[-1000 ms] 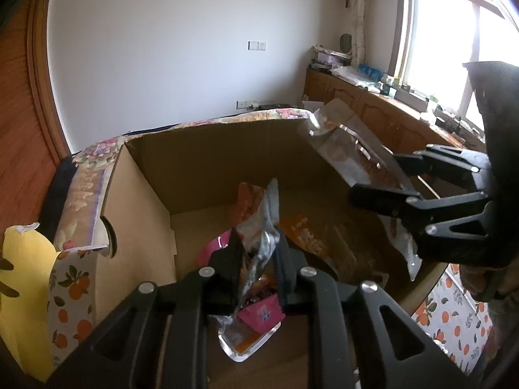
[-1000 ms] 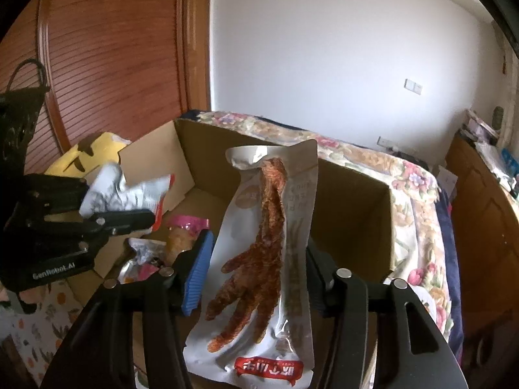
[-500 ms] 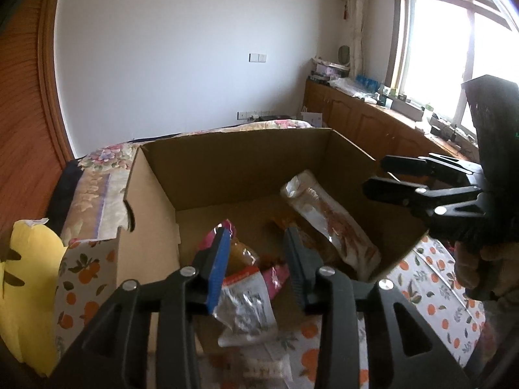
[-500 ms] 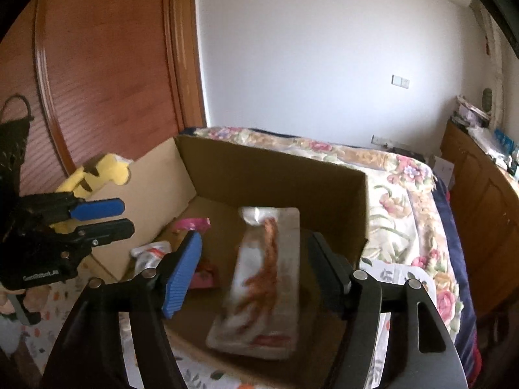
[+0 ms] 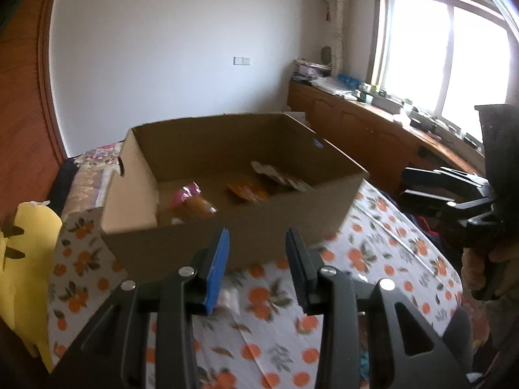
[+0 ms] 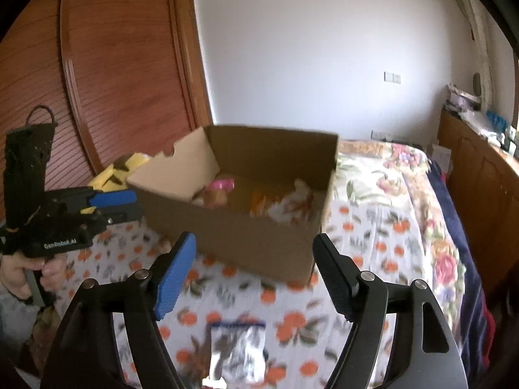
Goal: Organize snacks
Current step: 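Move both tools back to the packets on the tablecloth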
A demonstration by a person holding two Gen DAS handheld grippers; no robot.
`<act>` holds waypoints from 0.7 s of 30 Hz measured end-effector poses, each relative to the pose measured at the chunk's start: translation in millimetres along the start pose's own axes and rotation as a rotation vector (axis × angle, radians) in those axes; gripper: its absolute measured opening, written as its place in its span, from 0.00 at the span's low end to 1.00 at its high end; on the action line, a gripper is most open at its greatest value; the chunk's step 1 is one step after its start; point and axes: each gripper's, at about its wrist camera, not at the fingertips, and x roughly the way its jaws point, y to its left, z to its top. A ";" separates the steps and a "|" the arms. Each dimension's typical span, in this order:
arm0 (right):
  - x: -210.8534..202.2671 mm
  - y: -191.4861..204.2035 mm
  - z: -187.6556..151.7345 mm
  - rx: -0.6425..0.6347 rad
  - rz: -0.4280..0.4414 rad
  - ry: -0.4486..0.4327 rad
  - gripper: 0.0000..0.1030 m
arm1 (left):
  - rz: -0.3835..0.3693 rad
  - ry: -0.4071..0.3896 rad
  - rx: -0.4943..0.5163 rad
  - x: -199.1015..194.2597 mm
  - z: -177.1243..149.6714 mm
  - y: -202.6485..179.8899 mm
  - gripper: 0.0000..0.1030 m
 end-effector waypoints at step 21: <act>23.1 -11.1 -108.2 0.083 -0.004 0.126 0.74 | -0.068 0.111 0.030 5.1 -91.6 -66.9 0.35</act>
